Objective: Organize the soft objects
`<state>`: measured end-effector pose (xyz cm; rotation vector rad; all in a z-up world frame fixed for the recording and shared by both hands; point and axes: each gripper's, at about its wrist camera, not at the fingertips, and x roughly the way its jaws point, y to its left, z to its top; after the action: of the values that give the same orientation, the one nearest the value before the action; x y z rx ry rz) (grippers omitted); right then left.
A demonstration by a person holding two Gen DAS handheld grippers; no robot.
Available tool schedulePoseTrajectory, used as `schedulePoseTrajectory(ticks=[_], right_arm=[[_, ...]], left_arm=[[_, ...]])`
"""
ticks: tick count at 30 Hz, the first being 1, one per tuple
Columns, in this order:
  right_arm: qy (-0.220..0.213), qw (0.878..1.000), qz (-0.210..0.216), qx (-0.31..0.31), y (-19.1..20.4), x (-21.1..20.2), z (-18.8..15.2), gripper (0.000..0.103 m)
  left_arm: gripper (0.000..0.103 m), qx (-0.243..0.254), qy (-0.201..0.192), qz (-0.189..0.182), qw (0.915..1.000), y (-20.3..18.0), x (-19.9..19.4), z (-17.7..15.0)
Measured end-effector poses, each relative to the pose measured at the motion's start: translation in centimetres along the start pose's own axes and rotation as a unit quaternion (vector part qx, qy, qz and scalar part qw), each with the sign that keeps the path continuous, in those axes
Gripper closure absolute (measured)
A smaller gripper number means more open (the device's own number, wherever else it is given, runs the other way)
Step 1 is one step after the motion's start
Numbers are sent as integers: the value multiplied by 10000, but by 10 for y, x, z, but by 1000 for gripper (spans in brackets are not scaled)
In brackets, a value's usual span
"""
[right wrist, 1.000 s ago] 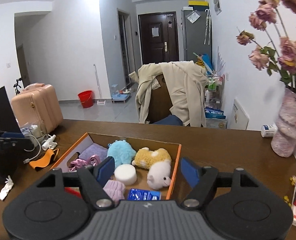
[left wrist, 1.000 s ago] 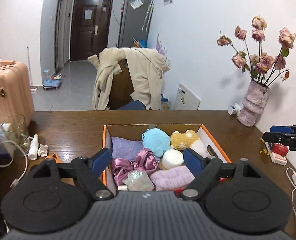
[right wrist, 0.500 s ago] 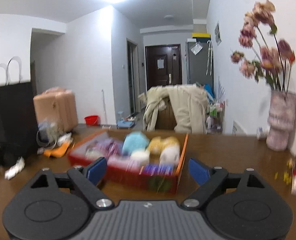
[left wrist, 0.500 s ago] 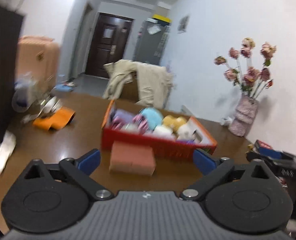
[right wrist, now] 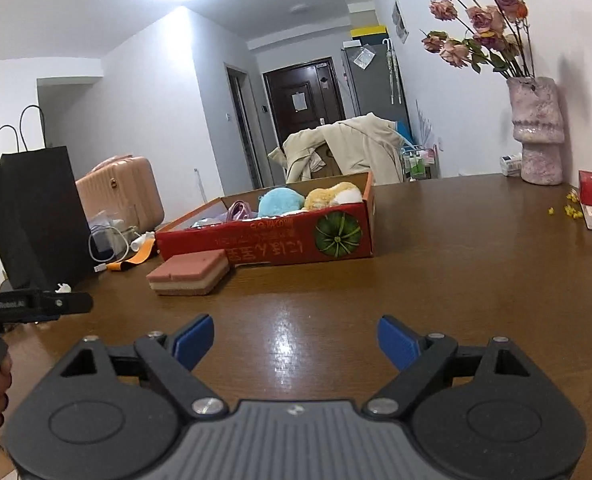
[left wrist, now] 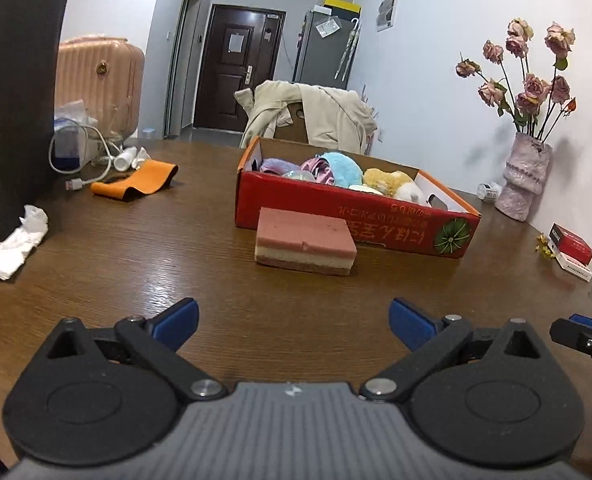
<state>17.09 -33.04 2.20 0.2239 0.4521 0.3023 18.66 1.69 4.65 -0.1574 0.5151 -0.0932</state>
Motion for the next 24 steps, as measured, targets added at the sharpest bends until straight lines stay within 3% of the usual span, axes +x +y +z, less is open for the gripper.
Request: schedulePoseTrajectory(ticks=[8,13,18,19,20,21,22,24], right_arm=[[364,9991,187,-103,17,50,24,14],[685,9962,536,38,32,104,44,16],[908,9920,852,230,49,163,61,26],[965,9907,914,280,53,176,64,33],[1013,9892,1001,356,57,188,67,38],[1048,9874,1098,443,60,199,69,40],[1088,9855,1195,523,62,209,70,46],[1140,9816,1386,652,68,223,70,59]], left_arm=[[0,-450,174,234,9986,25,41,20],[0,-368,415,19,9985,36,85,46],[0,-285,370,-240,9986,43,124,72],[2,-362,404,-331,9980,46,133,73],[5,-484,435,-417,9970,50,140,72],[20,-621,500,-521,9955,54,146,70],[45,-699,634,-657,9934,57,152,67],[57,-955,744,-1060,9870,66,158,62]])
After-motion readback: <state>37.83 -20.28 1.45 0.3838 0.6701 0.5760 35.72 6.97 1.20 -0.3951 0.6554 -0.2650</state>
